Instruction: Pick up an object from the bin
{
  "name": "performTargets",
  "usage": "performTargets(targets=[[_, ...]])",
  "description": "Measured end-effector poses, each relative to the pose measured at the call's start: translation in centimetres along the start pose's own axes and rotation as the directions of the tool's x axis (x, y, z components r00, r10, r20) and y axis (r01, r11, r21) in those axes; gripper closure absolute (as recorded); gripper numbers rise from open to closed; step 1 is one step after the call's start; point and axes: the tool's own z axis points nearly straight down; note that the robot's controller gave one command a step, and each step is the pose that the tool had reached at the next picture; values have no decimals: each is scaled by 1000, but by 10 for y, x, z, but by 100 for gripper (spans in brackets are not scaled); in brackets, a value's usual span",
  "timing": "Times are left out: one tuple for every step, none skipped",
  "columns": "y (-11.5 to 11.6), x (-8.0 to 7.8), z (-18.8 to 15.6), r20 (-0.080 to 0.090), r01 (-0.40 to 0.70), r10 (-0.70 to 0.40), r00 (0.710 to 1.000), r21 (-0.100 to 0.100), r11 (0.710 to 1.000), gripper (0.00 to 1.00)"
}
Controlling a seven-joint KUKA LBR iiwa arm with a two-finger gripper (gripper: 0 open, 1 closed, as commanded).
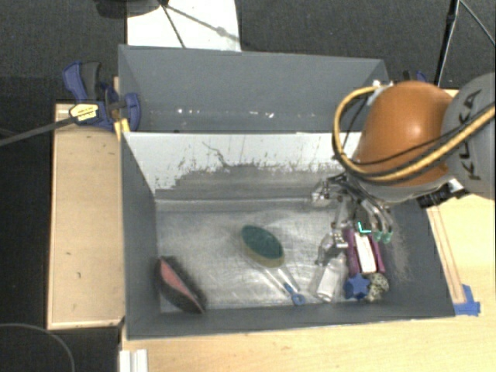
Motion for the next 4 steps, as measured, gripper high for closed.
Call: performTargets(targets=[[27, -41, 107, 2, 67, -67, 998, 0, 998, 0], [62, -42, 118, 2, -99, 99, 995, -1, 995, 0], [112, 5, 66, 3, 43, -43, 999, -1, 999, 0], [104, -18, 112, -1, 35, -35, 999, 2, 999, 0]])
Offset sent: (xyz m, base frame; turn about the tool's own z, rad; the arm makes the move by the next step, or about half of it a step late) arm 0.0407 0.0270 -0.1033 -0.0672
